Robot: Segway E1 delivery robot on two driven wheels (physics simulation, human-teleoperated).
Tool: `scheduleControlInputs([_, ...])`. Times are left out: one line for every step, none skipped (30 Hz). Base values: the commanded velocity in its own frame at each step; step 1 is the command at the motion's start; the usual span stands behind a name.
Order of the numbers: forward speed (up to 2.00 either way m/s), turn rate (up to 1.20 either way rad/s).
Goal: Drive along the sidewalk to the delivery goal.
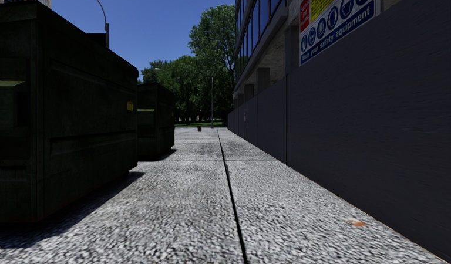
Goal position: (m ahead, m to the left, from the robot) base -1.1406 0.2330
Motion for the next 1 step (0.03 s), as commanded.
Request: scheduleControlInputs([0.00,0.00])
